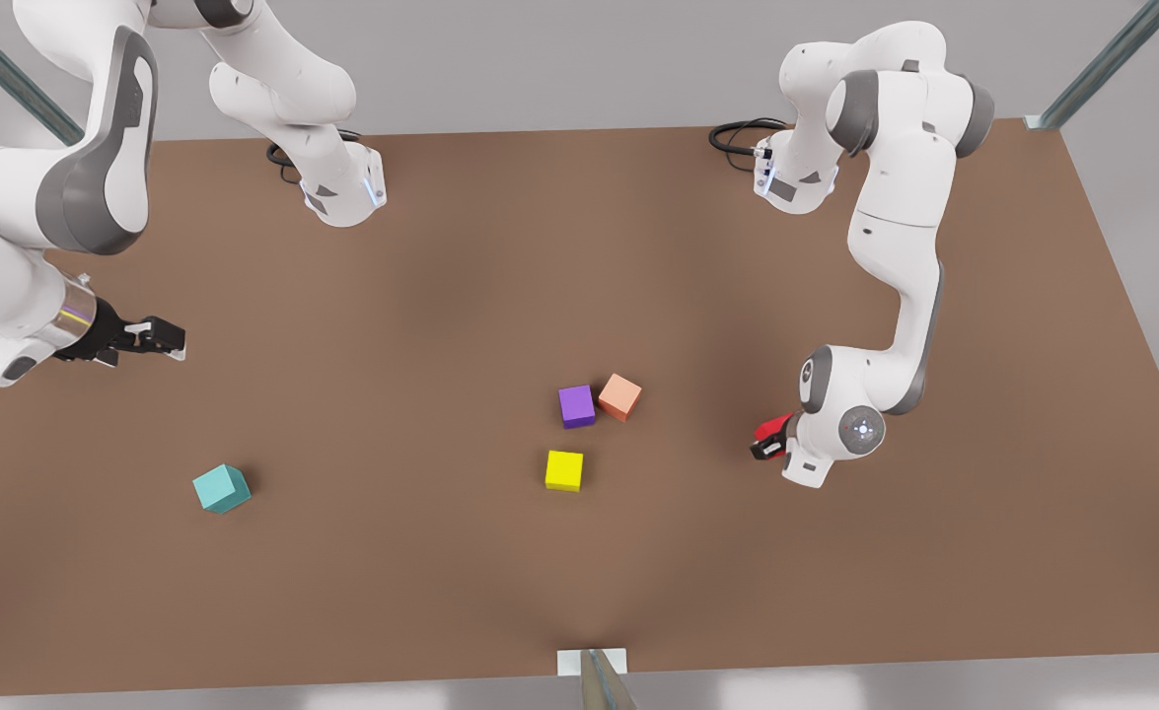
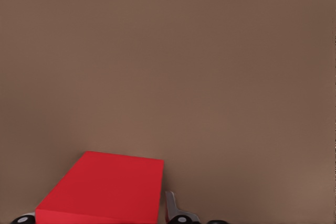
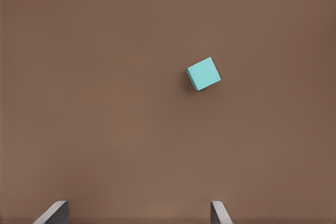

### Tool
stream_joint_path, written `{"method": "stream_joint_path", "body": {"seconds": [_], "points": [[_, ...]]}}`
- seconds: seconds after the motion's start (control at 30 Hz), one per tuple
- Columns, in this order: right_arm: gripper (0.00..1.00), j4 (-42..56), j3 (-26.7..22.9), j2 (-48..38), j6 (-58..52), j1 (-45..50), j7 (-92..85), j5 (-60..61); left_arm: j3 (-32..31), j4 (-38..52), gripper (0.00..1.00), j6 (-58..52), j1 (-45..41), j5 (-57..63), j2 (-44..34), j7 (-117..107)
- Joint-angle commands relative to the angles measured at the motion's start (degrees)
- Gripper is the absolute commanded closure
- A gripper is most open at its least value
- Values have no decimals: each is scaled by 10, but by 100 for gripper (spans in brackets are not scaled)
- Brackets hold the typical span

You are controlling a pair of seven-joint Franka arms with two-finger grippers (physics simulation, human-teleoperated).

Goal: Pick up red wooden cube and pass to hand red wooden cube and place in blue wooden cube

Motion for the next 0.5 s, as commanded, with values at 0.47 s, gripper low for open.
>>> {"method": "stream_joint_path", "body": {"seconds": [0.47], "points": [[0,34,-1,58,0,-3,-89,76,-123,215,32,-181,8,-158,0,-51]]}}
